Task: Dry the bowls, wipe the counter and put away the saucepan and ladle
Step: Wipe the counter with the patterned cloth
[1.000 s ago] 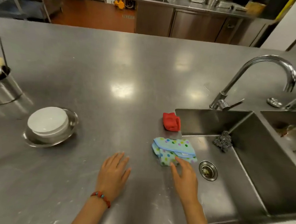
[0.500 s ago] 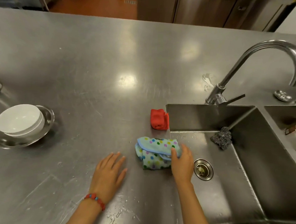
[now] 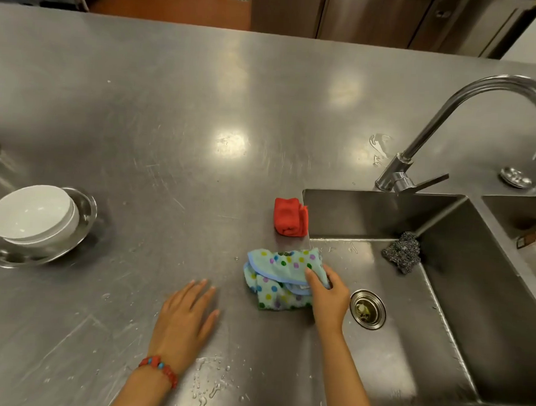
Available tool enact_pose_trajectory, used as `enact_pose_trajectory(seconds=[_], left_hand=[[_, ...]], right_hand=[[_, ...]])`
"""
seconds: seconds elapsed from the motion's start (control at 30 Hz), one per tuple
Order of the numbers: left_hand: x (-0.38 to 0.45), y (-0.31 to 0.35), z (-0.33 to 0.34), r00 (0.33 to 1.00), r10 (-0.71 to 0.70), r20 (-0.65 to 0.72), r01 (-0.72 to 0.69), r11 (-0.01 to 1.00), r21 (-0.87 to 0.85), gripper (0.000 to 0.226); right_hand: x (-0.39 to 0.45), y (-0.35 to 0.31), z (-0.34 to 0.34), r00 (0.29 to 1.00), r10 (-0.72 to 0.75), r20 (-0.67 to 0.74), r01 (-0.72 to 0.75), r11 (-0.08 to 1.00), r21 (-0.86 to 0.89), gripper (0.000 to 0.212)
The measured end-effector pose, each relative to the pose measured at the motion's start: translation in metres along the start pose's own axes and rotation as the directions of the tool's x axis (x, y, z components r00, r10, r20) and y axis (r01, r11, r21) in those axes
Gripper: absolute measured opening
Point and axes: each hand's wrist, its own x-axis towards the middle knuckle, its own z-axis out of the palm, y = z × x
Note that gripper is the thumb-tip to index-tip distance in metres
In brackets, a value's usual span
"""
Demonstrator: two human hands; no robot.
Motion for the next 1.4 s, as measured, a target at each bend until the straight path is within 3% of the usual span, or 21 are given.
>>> enact_pose_trajectory(seconds=[0.1, 0.3, 0.47, 0.57, 0.7, 0.8, 0.87, 1.0, 1.07, 1.23, 1.4], left_hand=[[-0.003, -0.005, -0.003, 1.000, -0.020, 0.003, 0.020, 1.000, -0.022, 0.080], [-0.012, -0.014, -0.010, 0.998, -0.064, 0.019, 0.064, 0.998, -0.017, 0.079], [-0.021, -0.020, -0.013, 0.995, -0.090, 0.030, 0.090, 0.996, -0.006, 0.079], [-0.025, -0.022, -0.016, 0.994, -0.109, 0.025, 0.109, 0.994, -0.009, 0.080], [-0.031, -0.026, -0.017, 0.992, -0.127, 0.017, 0.128, 0.991, -0.030, 0.083], [-0.035, -0.030, -0.018, 0.990, -0.139, 0.002, 0.139, 0.989, -0.045, 0.087], [-0.037, -0.033, -0.020, 0.989, -0.148, -0.018, 0.147, 0.988, -0.044, 0.084], [-0.044, -0.037, -0.022, 0.987, -0.159, -0.018, 0.159, 0.987, -0.021, 0.079], [-0.049, -0.039, -0.021, 0.986, -0.167, -0.024, 0.167, 0.986, -0.012, 0.079], [-0.060, -0.048, -0.022, 0.983, -0.178, -0.052, 0.177, 0.984, -0.015, 0.077], [-0.079, -0.066, -0.024, 0.980, -0.185, -0.069, 0.184, 0.983, -0.011, 0.077]], right_hand=[[-0.009, -0.009, 0.012, 0.996, -0.085, 0.003, 0.085, 0.996, -0.013, 0.017], [-0.035, -0.014, 0.053, 0.992, -0.112, 0.063, 0.115, 0.993, -0.036, 0.035], [-0.052, -0.010, 0.080, 0.977, -0.101, 0.187, 0.136, 0.973, -0.185, 0.038], [-0.061, -0.009, 0.089, 0.955, -0.186, 0.230, 0.253, 0.918, -0.305, 0.040], [-0.064, -0.012, 0.089, 0.947, -0.157, 0.279, 0.247, 0.912, -0.327, 0.042], [-0.059, -0.017, 0.081, 0.950, -0.233, 0.207, 0.283, 0.922, -0.264, 0.029], [-0.052, -0.018, 0.078, 0.942, -0.295, 0.159, 0.331, 0.890, -0.314, 0.030], [-0.032, -0.017, 0.082, 0.971, -0.065, 0.228, 0.182, 0.822, -0.539, 0.063], [-0.027, -0.015, 0.086, 0.970, 0.019, 0.244, 0.133, 0.795, -0.591, 0.065], [-0.029, -0.014, 0.090, 0.964, 0.028, 0.263, 0.113, 0.857, -0.504, 0.050], [-0.050, -0.020, 0.087, 0.931, -0.047, 0.363, 0.187, 0.914, -0.361, 0.043]])
